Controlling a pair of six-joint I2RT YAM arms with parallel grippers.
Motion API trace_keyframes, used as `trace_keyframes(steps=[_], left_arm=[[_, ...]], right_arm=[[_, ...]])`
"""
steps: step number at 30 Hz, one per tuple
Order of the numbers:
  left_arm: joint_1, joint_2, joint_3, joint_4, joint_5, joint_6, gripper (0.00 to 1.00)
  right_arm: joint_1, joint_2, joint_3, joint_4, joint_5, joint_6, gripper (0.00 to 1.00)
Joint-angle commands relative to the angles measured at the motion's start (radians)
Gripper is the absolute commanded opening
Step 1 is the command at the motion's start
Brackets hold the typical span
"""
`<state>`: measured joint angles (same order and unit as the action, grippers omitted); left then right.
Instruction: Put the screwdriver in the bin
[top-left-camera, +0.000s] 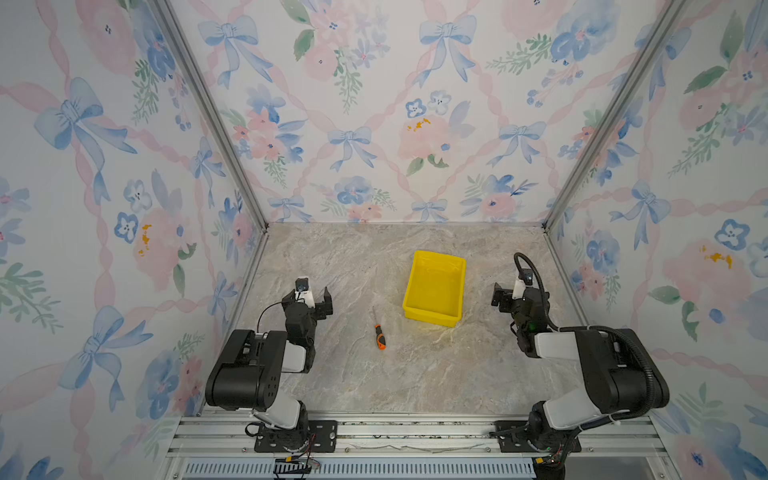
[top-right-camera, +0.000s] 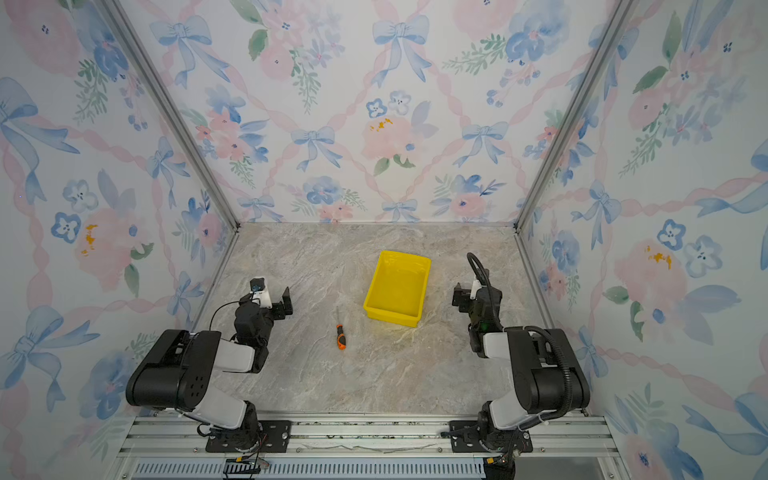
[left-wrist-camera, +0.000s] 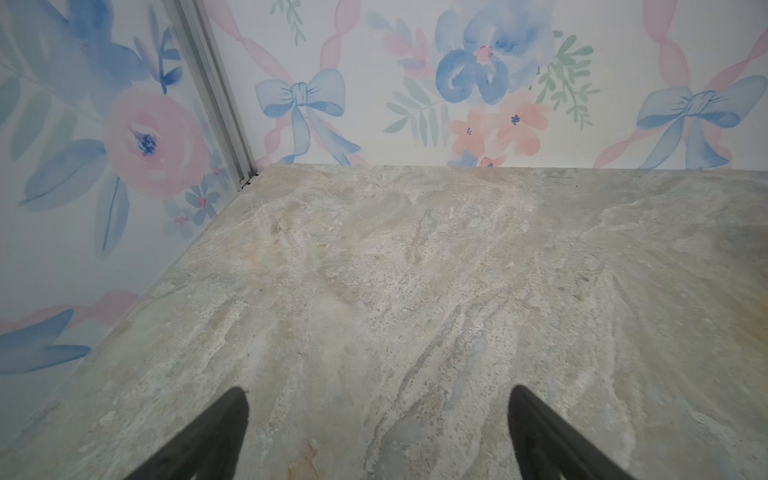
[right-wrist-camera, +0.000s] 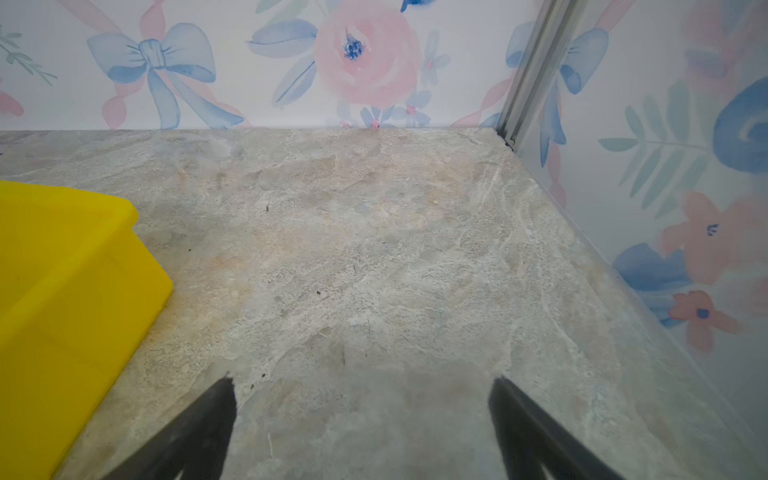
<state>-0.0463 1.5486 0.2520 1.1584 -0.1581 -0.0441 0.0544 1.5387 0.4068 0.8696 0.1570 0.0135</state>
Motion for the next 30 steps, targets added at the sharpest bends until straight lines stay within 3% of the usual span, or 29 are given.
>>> trace_keyframes(steps=[1, 24, 30], left_arm=[[-0.003, 0.009, -0.004, 0.02, 0.012, 0.018, 0.98], [-0.003, 0.002, -0.003, 0.02, 0.007, 0.018, 0.98], [-0.004, -0.107, -0.026, -0.029, -0.024, 0.01, 0.98]], right_arm=[[0.007, 0.008, -0.011, 0.026, 0.006, -0.012, 0.97], [0.005, 0.006, -0.011, 0.028, 0.003, -0.009, 0.97], [0.025, -0.12, -0.065, 0.01, 0.145, 0.016, 0.97]])
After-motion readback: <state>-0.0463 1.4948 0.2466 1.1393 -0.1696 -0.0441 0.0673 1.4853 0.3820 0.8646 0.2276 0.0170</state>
